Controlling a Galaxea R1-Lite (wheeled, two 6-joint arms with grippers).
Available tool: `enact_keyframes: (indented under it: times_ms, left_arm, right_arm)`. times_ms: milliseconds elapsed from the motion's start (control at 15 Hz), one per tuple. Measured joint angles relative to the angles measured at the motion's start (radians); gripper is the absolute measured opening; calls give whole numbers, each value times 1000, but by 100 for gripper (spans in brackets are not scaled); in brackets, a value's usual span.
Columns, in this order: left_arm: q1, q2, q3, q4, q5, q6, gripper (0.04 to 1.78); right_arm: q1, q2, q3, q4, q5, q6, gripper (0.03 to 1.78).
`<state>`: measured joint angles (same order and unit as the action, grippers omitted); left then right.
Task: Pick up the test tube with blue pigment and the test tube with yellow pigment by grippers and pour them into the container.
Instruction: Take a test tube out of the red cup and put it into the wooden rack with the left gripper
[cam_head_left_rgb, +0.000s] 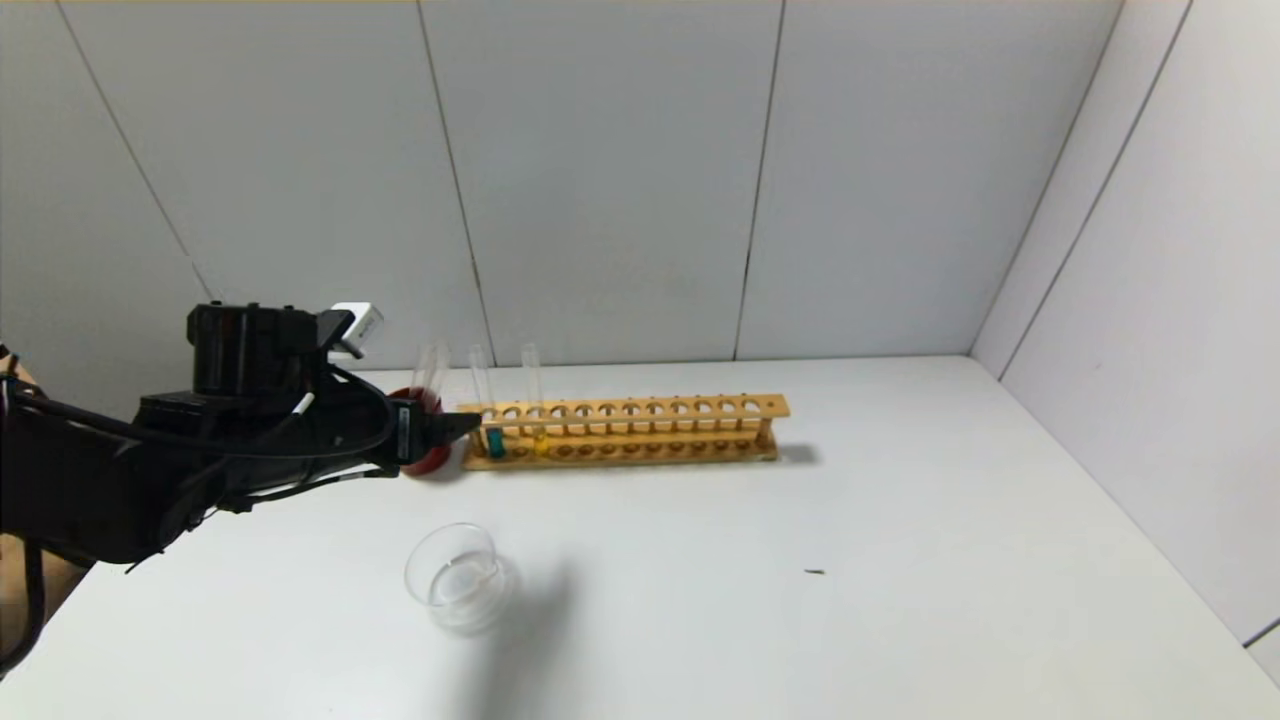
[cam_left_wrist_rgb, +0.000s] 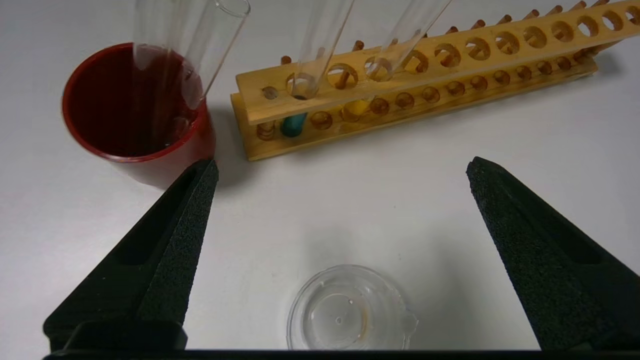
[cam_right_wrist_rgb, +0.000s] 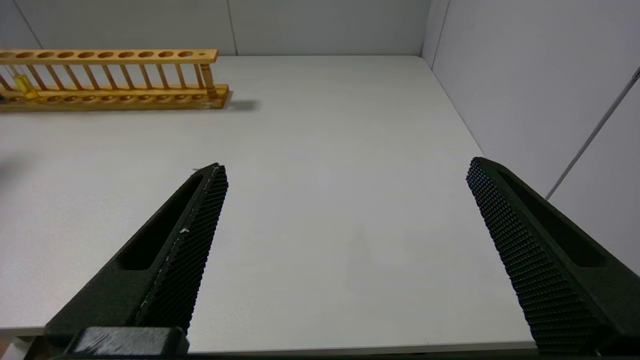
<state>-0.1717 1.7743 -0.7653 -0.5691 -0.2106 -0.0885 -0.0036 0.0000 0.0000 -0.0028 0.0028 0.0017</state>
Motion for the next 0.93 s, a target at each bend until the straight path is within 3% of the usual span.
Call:
enact_keyframes:
  times_ms: [333, 933]
  left_arm:
    - [-29, 99, -33, -94, 11, 0, 175]
    - [-34, 247, -165, -100, 62, -1, 175]
  right_arm:
    - [1, 0, 0, 0, 0, 0, 175]
    - [1, 0, 0, 0, 0, 0, 175]
